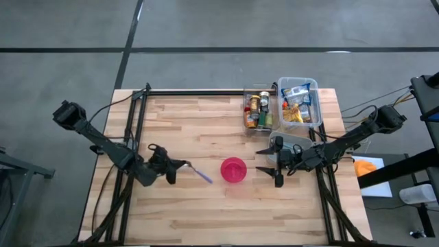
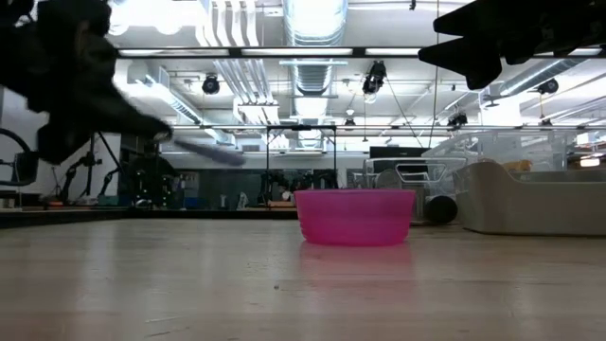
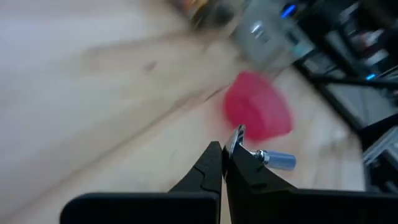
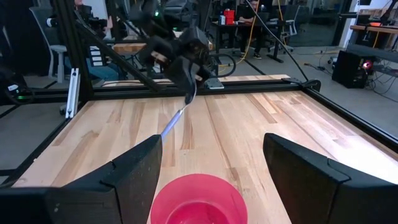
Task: Pick & Place Food Item
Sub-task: Put the purple spoon into the gray bin
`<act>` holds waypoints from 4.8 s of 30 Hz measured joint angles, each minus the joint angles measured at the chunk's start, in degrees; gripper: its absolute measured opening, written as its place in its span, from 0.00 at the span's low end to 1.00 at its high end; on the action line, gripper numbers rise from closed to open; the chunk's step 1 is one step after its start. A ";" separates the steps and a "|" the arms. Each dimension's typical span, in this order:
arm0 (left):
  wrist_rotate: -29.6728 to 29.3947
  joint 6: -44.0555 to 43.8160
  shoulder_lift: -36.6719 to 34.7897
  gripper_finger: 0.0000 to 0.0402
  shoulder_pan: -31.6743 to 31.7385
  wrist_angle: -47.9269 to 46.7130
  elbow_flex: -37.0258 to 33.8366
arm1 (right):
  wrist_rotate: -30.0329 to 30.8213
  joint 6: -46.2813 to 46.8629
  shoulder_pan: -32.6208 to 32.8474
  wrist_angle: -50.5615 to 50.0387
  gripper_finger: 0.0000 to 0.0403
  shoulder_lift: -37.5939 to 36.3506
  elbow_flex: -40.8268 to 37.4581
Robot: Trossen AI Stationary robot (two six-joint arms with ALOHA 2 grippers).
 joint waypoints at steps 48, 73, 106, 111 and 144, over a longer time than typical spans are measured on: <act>22.31 37.39 55.33 0.00 35.29 31.49 39.33 | -0.02 -0.02 0.00 -0.94 0.68 0.00 -0.02; 23.42 32.41 55.29 0.00 35.27 26.03 39.19 | 0.00 0.00 0.00 -1.46 0.68 0.00 0.00; 27.89 22.67 55.36 0.18 36.69 14.55 39.06 | -0.01 -0.02 -0.02 -1.46 0.68 0.00 0.00; 27.90 22.62 55.36 0.27 36.78 14.70 39.06 | -0.01 0.00 -0.01 -1.46 0.68 0.00 0.00; 25.64 38.99 22.98 0.62 40.36 7.99 25.11 | 0.00 -0.01 -0.02 -2.35 0.68 0.00 -0.01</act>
